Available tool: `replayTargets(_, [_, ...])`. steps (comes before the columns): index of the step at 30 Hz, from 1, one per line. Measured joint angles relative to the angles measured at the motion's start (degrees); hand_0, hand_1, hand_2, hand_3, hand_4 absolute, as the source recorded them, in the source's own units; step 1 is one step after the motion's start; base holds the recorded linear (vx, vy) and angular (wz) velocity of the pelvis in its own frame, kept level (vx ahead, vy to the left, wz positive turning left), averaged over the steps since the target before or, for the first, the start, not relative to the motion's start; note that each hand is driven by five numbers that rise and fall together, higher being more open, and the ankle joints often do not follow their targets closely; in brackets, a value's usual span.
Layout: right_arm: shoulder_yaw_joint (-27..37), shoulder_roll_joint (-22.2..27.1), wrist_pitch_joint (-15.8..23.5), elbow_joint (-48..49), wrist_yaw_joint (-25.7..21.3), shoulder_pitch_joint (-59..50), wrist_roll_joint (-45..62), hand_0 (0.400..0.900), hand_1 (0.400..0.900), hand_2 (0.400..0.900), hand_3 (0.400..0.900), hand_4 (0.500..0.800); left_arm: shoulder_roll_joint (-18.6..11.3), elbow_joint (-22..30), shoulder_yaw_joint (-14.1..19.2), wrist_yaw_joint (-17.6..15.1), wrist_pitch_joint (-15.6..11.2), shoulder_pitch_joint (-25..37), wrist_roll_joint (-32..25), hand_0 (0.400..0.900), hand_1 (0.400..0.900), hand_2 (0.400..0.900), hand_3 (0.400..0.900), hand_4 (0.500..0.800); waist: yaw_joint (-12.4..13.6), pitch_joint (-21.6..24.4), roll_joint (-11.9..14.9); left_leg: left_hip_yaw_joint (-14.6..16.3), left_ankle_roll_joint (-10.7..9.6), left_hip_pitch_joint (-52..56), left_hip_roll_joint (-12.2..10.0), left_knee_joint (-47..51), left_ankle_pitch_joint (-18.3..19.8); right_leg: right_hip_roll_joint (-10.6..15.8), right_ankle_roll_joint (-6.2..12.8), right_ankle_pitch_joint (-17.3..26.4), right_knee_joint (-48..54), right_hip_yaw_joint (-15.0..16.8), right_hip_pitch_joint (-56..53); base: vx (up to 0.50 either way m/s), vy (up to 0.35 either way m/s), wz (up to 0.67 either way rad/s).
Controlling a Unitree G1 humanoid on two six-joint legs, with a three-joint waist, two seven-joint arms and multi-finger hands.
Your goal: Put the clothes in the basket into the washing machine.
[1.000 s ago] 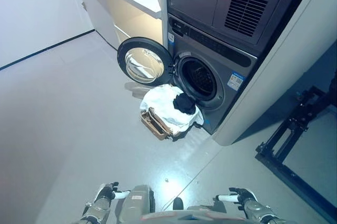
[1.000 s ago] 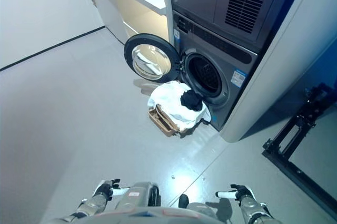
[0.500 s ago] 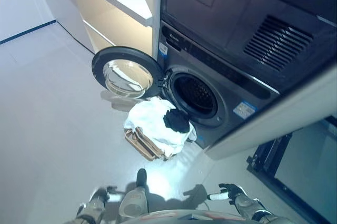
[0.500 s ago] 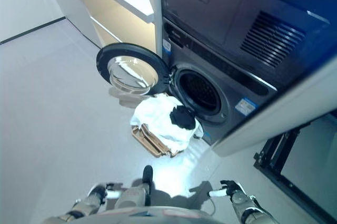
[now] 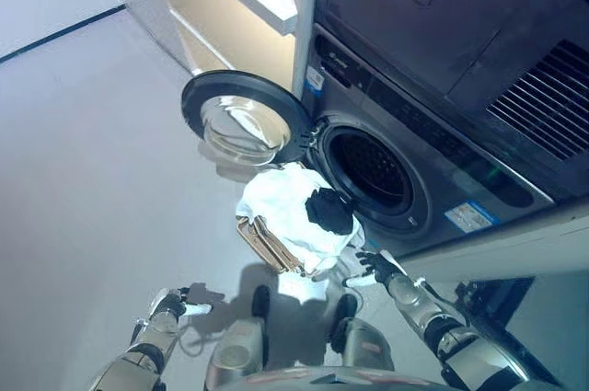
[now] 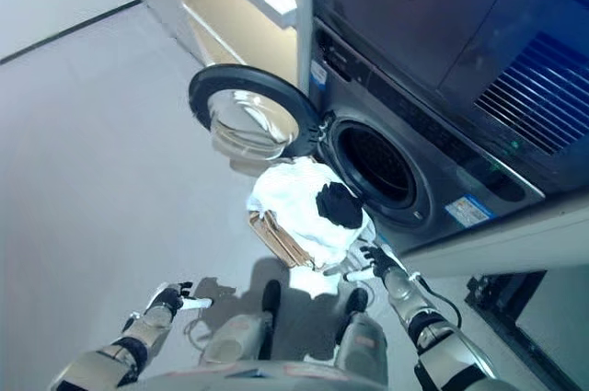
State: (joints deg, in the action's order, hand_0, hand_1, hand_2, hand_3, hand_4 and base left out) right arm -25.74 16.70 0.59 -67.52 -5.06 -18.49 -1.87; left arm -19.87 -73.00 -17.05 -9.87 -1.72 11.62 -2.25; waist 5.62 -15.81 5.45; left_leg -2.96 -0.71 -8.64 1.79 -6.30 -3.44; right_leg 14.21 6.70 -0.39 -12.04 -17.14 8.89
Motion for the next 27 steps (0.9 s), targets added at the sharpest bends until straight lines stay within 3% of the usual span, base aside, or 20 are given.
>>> replayTargets(3, [0.06, 1.34, -0.10, 0.17, -0.99, -2.89, 0.03, 0.900, 0.900, 0.900, 0.900, 0.800, 0.67, 0.10, -0.14, 0.30, -0.57, -0.19, -0.03, 0.900, 0.900, 0.900, 0.900, 0.800, 0.56, -0.55, -0.56, 0.11, -1.56, -5.63, -2.62, -4.31, 1.02, -2.15, -1.48, -0.87, -1.30, -1.73, 3.44, -0.03, -0.058, 0.29])
replayTargets(7, [-0.30, 3.60, -0.34, 0.19, -2.21, -7.71, -0.06, 0.900, 0.900, 0.900, 0.900, 0.800, 1.66, 0.30, -0.17, 0.25, -0.83, 0.20, -0.07, 0.900, 0.900, 0.900, 0.900, 0.800, 0.89, -1.81, -2.24, -0.78, -1.97, -9.69, -3.25, -6.49, 1.08, -2.05, -2.23, -1.66, -3.69, -2.48, 6.97, -0.04, -0.051, 0.10])
replayTargets(12, [-6.20, 6.07, -0.23, 0.37, -3.65, -15.68, -4.66, 0.900, 0.900, 0.900, 0.900, 0.800, 1.05, 2.75, -0.16, -1.64, -1.25, 2.02, -1.34, 0.900, 0.900, 0.900, 0.900, 0.800, 1.84, -3.54, -4.89, -0.78, -2.19, -14.64, -3.07, -7.44, 0.74, -1.66, -2.74, -1.29, -4.17, -2.74, 11.48, -0.05, -0.052, 0.03])
replayTargets(16, [-10.71, 9.81, -0.10, -0.17, -4.66, -23.55, -10.24, 0.900, 0.900, 0.900, 0.900, 0.800, 1.13, 4.28, -0.24, -2.97, -3.25, 3.24, -2.89, 0.900, 0.900, 0.900, 0.900, 0.800, 2.84, -4.94, -6.87, -1.29, -1.73, -18.98, -2.59, -7.45, -0.42, -1.00, -3.00, -1.05, -5.56, -3.29, 15.88, -0.01, -0.054, 0.11])
replayTargets(23, [-11.46, 14.29, -1.22, -5.43, -11.21, -35.33, -19.72, 0.900, 0.900, 0.900, 0.900, 0.800, 1.38, 5.29, -1.84, -5.91, -3.60, 5.21, -6.51, 0.900, 0.900, 0.900, 0.900, 0.800, 5.33, -7.81, -9.29, -1.90, -2.09, -21.94, -2.53, -4.95, -2.21, -0.64, -2.94, -1.19, -6.80, -3.79, 20.22, 0.02, -0.020, 0.07])
replayTargets(27, [-12.84, 16.12, -1.84, -6.94, -12.40, -38.57, -20.88, 0.900, 0.900, 0.900, 0.900, 0.800, 1.95, 7.51, -2.51, -6.35, -4.63, 5.48, -7.87, 0.900, 0.900, 0.900, 0.900, 0.800, 5.67, -8.44, -10.52, -1.91, -2.07, -24.28, -2.16, -4.78, -2.76, -0.08, -3.03, -1.37, -8.32, -3.55, 23.36, 0.04, -0.019, 0.11])
